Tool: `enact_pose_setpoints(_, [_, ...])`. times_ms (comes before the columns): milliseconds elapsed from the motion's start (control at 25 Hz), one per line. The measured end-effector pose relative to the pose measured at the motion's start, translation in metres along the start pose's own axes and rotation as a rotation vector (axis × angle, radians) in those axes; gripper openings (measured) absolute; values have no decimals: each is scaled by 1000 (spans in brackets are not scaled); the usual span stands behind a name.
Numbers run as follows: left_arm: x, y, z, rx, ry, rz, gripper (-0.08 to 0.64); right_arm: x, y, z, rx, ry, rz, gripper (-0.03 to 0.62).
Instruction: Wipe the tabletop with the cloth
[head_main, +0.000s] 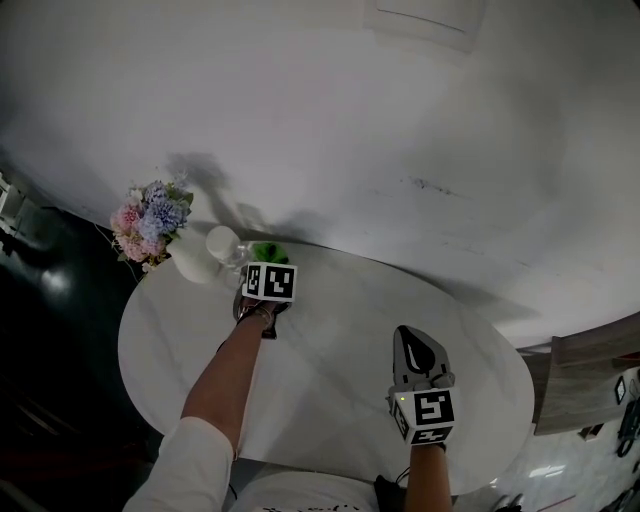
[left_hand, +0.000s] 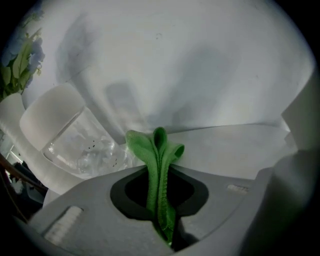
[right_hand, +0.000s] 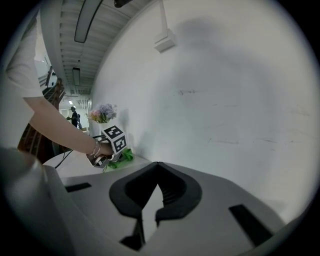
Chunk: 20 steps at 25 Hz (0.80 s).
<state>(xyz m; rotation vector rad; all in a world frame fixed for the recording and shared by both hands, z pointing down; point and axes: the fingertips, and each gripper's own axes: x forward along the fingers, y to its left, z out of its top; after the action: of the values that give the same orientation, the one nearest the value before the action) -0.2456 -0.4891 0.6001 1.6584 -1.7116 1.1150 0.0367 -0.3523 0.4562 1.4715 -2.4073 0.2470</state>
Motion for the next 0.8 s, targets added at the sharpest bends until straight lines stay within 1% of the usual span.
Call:
enact_pose_setpoints(80, [2,0,1,-34,0,-14,51,5,-1,0,6,-6,18,-5])
enact_pose_setpoints(200, [3,-1,2,-87,1,-50,50,11,-2,-2,40,-16,40,-5])
enact_pose_setpoints(360, [4,-3,1,-109,4,-89,49,18,-4,-5,70,-15,35,-5])
enact_pose_setpoints(480, [5,-5,3,-126,-5,-114,51,19,-5,-4,75,-13,12,-5])
enact_pose_setpoints(640, [4,-8,5,-142,-22,-138,50,15,-9,-1,68,-10,-62,-5])
enact_pose_setpoints(800, [5,-12,6,-157,-21,-173,50,7,-6,2,69,-17,-109,-5])
